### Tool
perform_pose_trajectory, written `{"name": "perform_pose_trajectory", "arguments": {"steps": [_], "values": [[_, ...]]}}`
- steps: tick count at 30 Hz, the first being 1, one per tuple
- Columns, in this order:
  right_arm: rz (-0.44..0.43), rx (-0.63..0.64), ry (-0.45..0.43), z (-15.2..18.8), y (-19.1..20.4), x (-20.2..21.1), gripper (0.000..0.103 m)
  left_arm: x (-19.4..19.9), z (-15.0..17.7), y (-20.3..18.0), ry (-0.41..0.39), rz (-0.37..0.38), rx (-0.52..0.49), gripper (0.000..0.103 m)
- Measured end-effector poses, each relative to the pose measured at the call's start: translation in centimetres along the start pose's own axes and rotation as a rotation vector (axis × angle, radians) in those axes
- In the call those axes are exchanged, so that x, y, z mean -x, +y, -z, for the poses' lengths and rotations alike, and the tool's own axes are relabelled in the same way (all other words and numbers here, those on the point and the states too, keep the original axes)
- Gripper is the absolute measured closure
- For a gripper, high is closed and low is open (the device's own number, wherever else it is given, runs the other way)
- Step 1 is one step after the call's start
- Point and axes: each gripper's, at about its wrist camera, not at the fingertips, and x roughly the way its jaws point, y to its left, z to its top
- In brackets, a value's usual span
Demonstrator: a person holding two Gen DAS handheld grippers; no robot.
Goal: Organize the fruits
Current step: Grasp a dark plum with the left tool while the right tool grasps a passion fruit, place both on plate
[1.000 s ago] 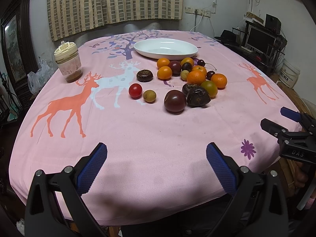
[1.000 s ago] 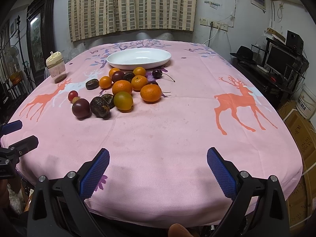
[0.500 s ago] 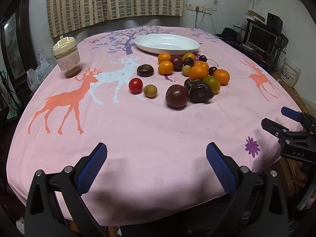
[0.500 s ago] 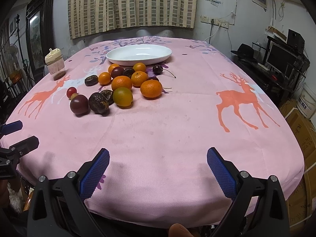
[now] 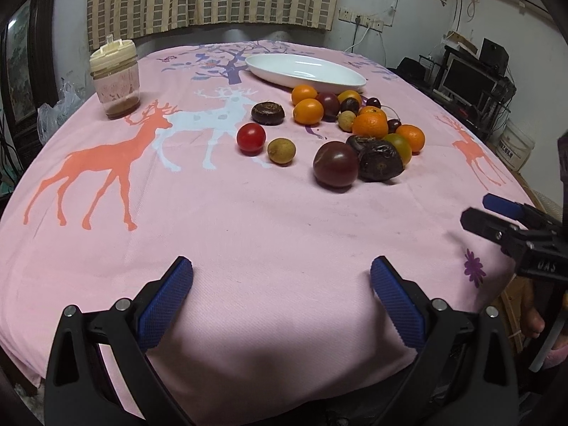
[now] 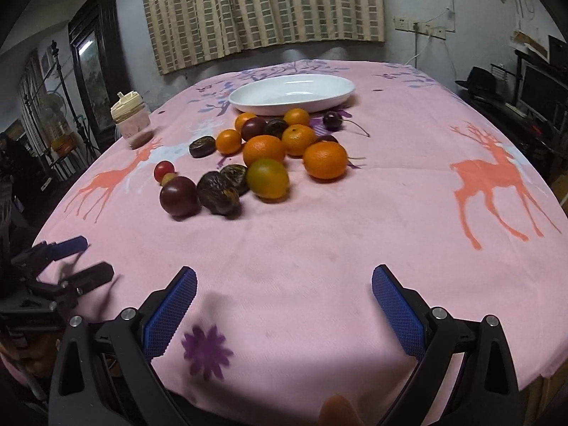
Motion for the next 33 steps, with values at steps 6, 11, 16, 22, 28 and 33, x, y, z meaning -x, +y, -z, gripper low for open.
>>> {"name": "perform_pose_trajectory", "arguments": {"steps": [6, 11, 16, 22, 28, 33], "values": [[-0.140, -0.012, 0.095, -2.9, 1.8, -4.3, 0.038, -0.2, 0.1, 1.0, -0.035, 0.033, -0.017, 0.005], [-0.143, 0.013, 0.122, -4.5, 2.9, -6.7, 0.042, -0.4, 0.0, 2.0, -0.045, 0.035, -0.018, 0.005], [-0.181, 0.025, 0.145, -5.4, 3.3, -8.0, 0.066, -0.9, -0.6, 2.3, -0.037, 0.047, -0.018, 0.005], [-0.224, -0.011, 0.034, -5.0, 2.3, -6.1, 0.067, -1.8, -2.7, 1.0, -0.039, 0.095, -0.047, 0.005], [-0.259, -0.094, 0.017, -4.4, 0.0, -5.4, 0.067, -4.2, -6.1, -1.6, -0.003, 0.184, -0.098, 0.025], [-0.295, -0.110, 0.021, -4.1, -0.7, -5.4, 0.067, -6.8, -8.0, -3.4, 0.086, 0.186, -0.120, 0.046]]}}
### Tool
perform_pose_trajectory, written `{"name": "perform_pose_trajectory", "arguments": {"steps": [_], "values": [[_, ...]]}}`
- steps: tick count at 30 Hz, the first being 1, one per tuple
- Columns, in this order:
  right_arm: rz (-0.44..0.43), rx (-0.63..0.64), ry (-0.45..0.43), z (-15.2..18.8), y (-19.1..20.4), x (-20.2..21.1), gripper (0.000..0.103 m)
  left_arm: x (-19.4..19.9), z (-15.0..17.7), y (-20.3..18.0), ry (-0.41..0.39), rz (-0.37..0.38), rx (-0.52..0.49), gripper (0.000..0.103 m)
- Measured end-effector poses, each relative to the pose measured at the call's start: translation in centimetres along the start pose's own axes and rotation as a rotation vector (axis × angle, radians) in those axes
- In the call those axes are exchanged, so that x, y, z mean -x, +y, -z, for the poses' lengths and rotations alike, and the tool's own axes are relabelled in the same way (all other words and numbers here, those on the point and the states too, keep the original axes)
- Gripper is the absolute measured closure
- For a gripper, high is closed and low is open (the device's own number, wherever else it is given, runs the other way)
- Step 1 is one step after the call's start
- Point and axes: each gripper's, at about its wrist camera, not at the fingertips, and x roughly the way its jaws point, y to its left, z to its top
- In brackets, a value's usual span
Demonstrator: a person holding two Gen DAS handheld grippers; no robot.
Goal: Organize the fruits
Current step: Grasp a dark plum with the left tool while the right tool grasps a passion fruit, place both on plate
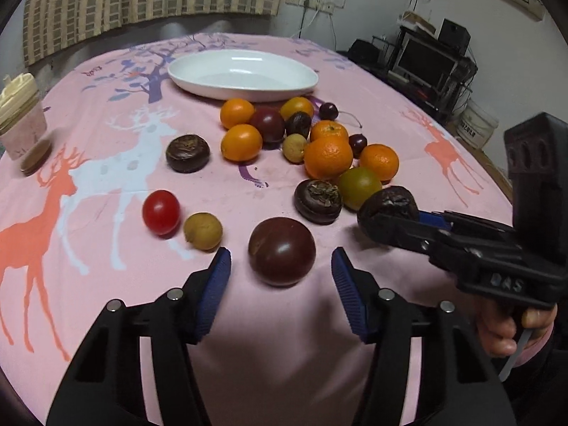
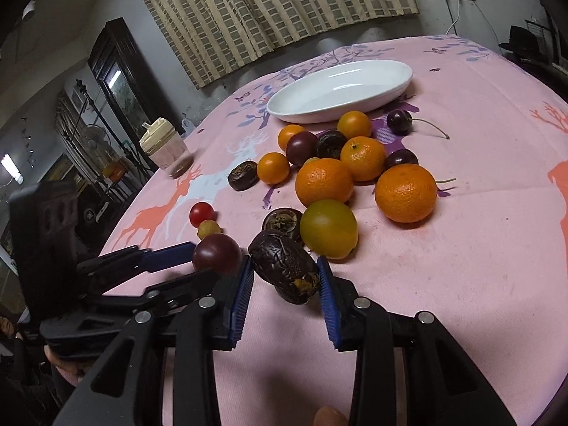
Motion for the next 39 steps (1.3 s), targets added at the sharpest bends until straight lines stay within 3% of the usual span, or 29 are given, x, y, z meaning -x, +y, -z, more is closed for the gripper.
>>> {"name": "perform_pose_trajectory", "arguments": {"steps": [4, 7, 8, 11, 13, 18, 20, 23, 26, 29, 31, 32, 34, 39], "values": [[-0.009, -0.002, -0.002, 0.1, -0.1, 0.0, 0.067, -1.5, -0.7, -0.6, 0.047, -0.032, -0.027, 0.046], [0.005, 0.005, -0.004, 0.1, -0.3, 0.5, 0.067, -2.1, -0.6, -0.6, 0.076, -0.040, -0.045, 0.063], [0.011, 0.009, -0.009, -0.1, -0.4, 0.7, 0.067, -2.1, -0.6, -0.6, 0.084, -0.037, -0.053, 0.063], [0.006, 0.019, -0.032, -2.1, -0.8, 1.3, 0.067, -1.7, -1.6, 0.5, 0.103, 0.057, -0.010, 0.063], [0.004, 0.034, -0.061, -4.8, -1.1, 1.3, 0.067, -0.9, -3.7, 1.5, 0.057, 0.082, 0.007, 0.063], [0.099, 0.036, -0.130, -13.3, -3.2, -2.7, 0.066, -1.4, -11.7, 4.0, -0.104, 0.022, 0.038, 0.063], [0.159, 0.028, -0.101, -16.3, -4.6, -5.8, 0.066, -3.8, -15.2, 5.4, -0.113, -0.004, 0.077, 0.063], [0.192, -0.014, -0.026, -19.2, -6.9, -9.8, 0.066, -8.1, -18.8, 7.1, -0.052, -0.038, 0.127, 0.063], [0.249, -0.034, 0.029, -20.7, -8.7, -12.9, 0.066, -11.3, -20.4, 7.9, 0.007, -0.087, 0.134, 0.063], [0.213, -0.085, 0.102, -21.2, -9.7, -14.8, 0.065, -13.3, -20.6, 8.3, 0.073, -0.090, 0.150, 0.063], [0.222, -0.075, 0.108, -21.0, -9.5, -14.7, 0.060, -13.4, -20.6, 8.3, 0.064, -0.108, 0.135, 0.053], [0.241, -0.061, 0.096, -21.0, -9.3, -14.3, 0.053, -13.0, -20.5, 8.0, 0.049, -0.133, 0.119, 0.037], [0.258, -0.040, 0.053, -20.7, -8.7, -12.4, 0.039, -11.2, -20.5, 7.6, -0.003, -0.184, 0.100, 0.022], [0.226, -0.001, -0.020, -18.8, -7.9, -7.2, 0.030, -4.7, -18.5, 7.7, -0.132, -0.195, 0.077, 0.009]]}}
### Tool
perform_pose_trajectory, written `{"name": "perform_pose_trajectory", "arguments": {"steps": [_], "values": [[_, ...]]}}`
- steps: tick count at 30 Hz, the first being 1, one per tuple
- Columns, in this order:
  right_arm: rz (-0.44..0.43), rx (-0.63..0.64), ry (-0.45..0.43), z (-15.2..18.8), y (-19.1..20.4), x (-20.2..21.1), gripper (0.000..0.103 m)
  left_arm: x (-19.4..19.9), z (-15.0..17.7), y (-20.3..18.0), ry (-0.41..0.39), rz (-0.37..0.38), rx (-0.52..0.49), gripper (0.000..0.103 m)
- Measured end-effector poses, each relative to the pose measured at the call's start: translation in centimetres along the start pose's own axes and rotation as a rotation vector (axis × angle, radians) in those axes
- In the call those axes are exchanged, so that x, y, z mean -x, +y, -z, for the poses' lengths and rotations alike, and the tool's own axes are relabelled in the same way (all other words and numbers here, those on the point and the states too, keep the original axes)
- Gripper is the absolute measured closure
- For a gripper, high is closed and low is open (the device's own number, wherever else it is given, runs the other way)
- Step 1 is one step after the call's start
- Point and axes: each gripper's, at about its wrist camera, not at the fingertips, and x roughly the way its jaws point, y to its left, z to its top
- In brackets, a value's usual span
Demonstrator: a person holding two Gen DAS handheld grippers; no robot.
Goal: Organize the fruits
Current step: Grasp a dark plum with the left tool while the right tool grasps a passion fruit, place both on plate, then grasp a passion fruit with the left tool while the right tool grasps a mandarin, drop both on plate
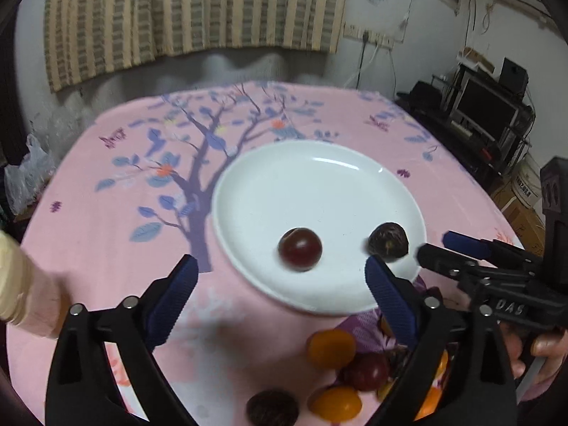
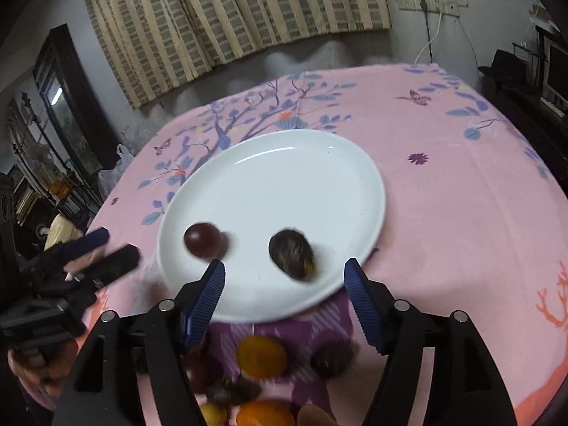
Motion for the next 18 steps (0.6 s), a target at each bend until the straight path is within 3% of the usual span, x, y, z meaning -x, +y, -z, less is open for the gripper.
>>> {"name": "perform_pose_trajectory", "arguments": {"steps": [4, 11, 14, 18], "values": [[0.024, 0.001, 0.000, 4.4, -1.8, 3.1, 0.029, 2.9, 4.1, 2.4, -0.023, -0.041, 0.038, 0.007], [-0.051, -0.028, 0.009, 12.5, -2.2, 7.4, 0.029, 5.5, 10.4, 7.0, 0.009, -0.031, 0.189, 0.008], [-0.037, 0.028, 0.037, 13.4, -0.8, 7.0, 0.031, 6.1, 11.6, 7.6, 0.017, 0.001, 0.204, 0.008], [-0.004, 0.048, 0.054, 12.9, -0.1, 6.3, 0.042, 6.5, 12.2, 7.6, 0.009, -0.015, 0.190, 0.008]]}}
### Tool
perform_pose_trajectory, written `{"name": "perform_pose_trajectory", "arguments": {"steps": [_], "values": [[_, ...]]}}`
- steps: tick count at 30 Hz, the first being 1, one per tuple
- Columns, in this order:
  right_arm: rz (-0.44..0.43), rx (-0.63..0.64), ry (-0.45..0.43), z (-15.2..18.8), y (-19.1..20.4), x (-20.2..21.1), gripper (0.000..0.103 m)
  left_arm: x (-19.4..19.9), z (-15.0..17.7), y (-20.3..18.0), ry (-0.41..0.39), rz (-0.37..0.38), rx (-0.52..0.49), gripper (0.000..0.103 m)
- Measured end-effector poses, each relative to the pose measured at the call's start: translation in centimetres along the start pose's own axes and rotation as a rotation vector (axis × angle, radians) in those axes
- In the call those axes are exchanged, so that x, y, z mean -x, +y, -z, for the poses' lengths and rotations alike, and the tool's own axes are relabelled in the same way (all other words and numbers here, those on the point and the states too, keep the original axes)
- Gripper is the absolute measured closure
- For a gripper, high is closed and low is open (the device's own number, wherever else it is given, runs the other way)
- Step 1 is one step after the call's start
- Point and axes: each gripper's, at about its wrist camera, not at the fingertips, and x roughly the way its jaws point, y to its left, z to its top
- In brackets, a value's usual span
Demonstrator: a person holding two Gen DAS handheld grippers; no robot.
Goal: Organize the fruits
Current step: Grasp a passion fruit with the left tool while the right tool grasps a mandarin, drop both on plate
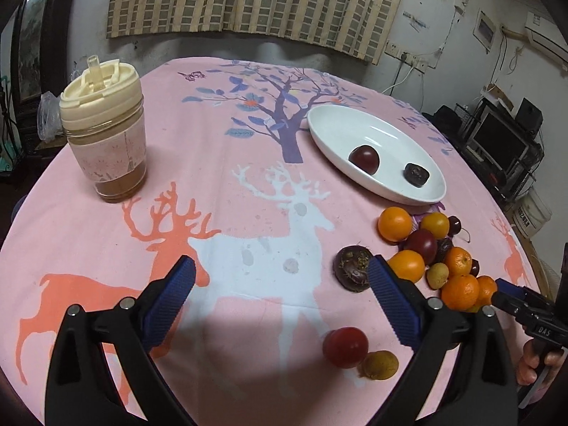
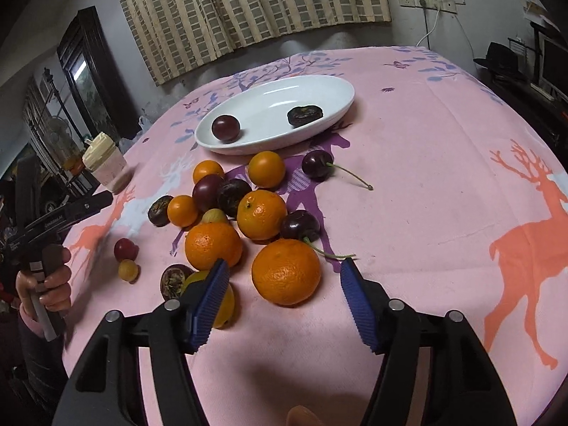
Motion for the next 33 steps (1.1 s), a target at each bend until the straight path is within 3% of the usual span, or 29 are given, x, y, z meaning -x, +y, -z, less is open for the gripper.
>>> {"name": "perform_pose_trajectory", "arguments": {"steps": [4, 7, 9, 11, 13, 17, 18, 22, 25, 29, 33], "values": [[0.010, -0.010, 0.064, -0.1, -0.2, -1.3, 0.051, 0.3, 0.1, -0.1, -0.005, 0.000, -0.009, 0.008], [-0.058, -0.037, 0.078, -0.1, -0.6, -1.8, 0.060, 0.4, 0.2, -0.5, -0.005, 0.006, -0.028, 0.008], [-0.103, -0.078, 0.071, -0.1, -1.4, -1.8, 0.060, 0.6, 0.5, -1.1, -0.010, 0.018, -0.058, 0.008], [-0.186, -0.156, 0.050, 0.0, -2.7, -1.7, 0.061, 1.2, 1.1, -2.2, -0.012, 0.059, -0.094, 0.008], [-0.212, -0.204, -0.004, 0.1, -3.7, -1.0, 0.061, 1.8, 2.2, -4.0, -0.003, 0.148, -0.145, 0.008], [-0.224, -0.215, -0.011, 0.0, -3.7, -1.0, 0.061, 2.2, 4.8, -9.8, 0.042, 0.274, -0.317, 0.031], [-0.229, -0.213, -0.014, 0.0, -3.8, -0.9, 0.061, 2.0, 5.4, -11.3, 0.048, 0.271, -0.378, 0.037], [-0.242, -0.217, -0.026, 0.1, -4.1, -0.8, 0.061, 0.7, 7.0, -15.1, 0.086, 0.218, -0.542, 0.040], [-0.243, -0.218, -0.026, 0.1, -4.0, -0.7, 0.061, -0.4, 7.2, -15.6, 0.133, 0.216, -0.569, 0.040], [-0.243, -0.215, -0.023, 0.1, -3.8, -0.6, 0.061, -2.0, 7.2, -15.8, 0.208, 0.221, -0.575, 0.053], [-0.243, -0.215, -0.022, 0.1, -3.8, -0.6, 0.061, -2.3, 7.3, -15.9, 0.214, 0.217, -0.590, 0.054]]}}
